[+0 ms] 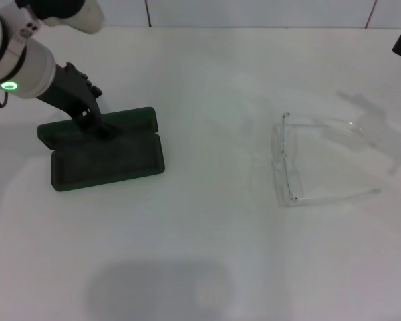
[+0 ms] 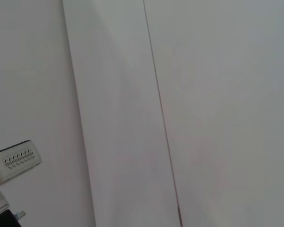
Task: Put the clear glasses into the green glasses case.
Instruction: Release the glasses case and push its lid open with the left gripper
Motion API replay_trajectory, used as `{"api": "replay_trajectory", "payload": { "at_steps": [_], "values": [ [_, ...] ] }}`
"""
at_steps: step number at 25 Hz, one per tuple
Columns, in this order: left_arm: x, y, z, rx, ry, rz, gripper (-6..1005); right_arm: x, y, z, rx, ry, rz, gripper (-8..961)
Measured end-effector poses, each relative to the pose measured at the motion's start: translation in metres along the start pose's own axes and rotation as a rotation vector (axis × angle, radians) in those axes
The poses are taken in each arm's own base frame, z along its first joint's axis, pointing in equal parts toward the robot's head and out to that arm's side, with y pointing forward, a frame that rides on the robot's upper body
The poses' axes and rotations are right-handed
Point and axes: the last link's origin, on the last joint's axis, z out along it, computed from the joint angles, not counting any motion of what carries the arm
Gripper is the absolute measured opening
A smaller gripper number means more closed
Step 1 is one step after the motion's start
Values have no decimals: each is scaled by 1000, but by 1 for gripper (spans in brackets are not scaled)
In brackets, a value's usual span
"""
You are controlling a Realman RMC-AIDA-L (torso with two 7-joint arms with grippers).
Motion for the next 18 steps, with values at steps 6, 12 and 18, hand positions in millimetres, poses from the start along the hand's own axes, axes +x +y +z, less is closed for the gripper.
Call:
{"api": "replay_trajectory", "payload": {
  "at_steps": [6, 12, 18],
  "values": [
    [-3, -4, 13, 0, -61, 4, 792, 1, -1, 6, 3, -1, -13, 871],
    [-2, -7, 18, 9, -97, 4, 791, 2, -3, 10, 13, 2, -13, 871],
    [-4, -6, 19, 5, -108, 4, 684, 2, -4, 10, 16, 1, -15, 870]
  ]
}}
